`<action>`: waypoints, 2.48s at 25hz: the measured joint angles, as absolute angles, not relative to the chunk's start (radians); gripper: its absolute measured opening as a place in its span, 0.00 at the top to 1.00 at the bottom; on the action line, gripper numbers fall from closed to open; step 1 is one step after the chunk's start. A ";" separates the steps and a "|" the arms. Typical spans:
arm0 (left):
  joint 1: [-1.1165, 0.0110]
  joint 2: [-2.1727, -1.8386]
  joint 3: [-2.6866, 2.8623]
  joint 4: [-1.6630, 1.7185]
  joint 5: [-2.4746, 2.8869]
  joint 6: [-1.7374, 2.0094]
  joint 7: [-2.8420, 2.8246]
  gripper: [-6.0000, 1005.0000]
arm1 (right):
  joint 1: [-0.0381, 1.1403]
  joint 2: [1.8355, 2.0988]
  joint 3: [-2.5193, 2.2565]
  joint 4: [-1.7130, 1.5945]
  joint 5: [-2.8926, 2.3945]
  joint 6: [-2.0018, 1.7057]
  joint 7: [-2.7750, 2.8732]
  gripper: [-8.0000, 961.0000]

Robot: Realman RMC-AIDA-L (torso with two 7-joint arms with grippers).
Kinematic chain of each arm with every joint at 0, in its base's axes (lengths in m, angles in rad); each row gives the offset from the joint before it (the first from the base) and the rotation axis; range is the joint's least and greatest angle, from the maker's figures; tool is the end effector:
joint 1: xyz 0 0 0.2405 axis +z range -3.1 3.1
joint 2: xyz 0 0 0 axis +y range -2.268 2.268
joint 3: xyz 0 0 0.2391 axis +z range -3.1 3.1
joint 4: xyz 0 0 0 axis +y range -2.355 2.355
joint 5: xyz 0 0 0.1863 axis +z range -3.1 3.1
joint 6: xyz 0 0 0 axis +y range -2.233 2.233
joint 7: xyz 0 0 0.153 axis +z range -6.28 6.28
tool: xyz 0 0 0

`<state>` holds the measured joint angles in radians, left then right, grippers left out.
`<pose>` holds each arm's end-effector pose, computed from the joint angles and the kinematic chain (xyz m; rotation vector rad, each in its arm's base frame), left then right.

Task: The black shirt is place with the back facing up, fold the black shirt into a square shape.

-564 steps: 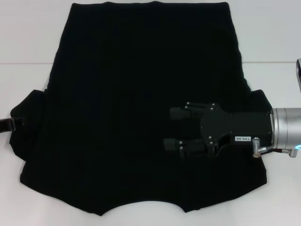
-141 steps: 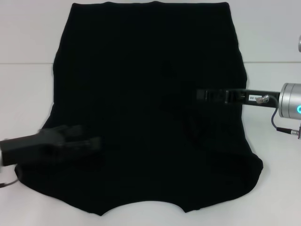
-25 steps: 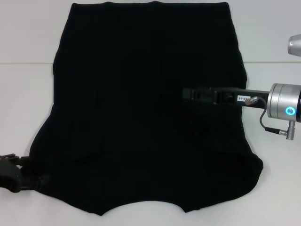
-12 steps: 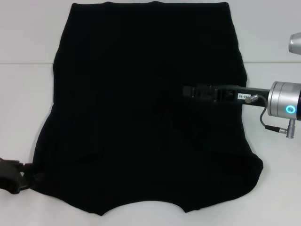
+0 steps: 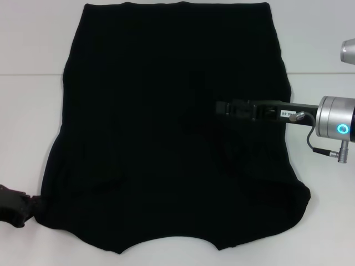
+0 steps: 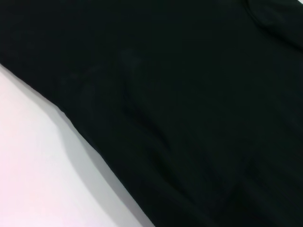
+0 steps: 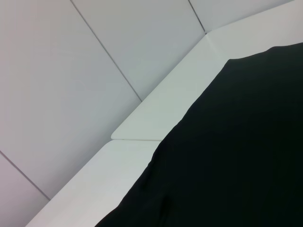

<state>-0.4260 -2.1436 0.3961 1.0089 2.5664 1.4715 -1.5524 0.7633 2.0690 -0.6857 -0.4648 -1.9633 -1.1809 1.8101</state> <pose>-0.3308 0.2774 0.0467 -2.4444 -0.9432 -0.0217 0.1969 0.3820 -0.0209 -2.4366 1.1921 0.7345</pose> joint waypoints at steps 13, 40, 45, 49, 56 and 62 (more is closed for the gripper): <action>-0.443 -2.145 0.385 1.016 2.506 1.535 -1.610 0.96 | 0.716 2.018 -0.696 -0.461 -1.975 -1.224 1.848 0.26; -0.456 -2.142 0.393 1.009 2.477 1.598 -1.620 0.97 | 0.539 1.935 -0.695 -0.463 -2.130 -1.376 1.951 0.38; -0.455 -2.142 0.393 1.009 2.477 1.599 -1.620 0.97 | 0.555 1.952 -0.696 -0.462 -2.170 -1.368 1.950 0.42; -0.451 -2.141 0.392 1.009 2.477 1.598 -1.620 0.97 | 0.556 1.963 -0.696 -0.468 -2.175 -1.360 1.942 0.45; -0.448 -2.141 0.389 1.009 2.477 1.598 -1.620 0.97 | 0.552 1.968 -0.692 -0.471 -2.174 -1.359 1.931 0.75; -0.448 -2.142 0.389 1.009 2.478 1.598 -1.620 0.97 | 0.555 1.973 -0.687 -0.471 -2.166 -1.357 1.918 0.93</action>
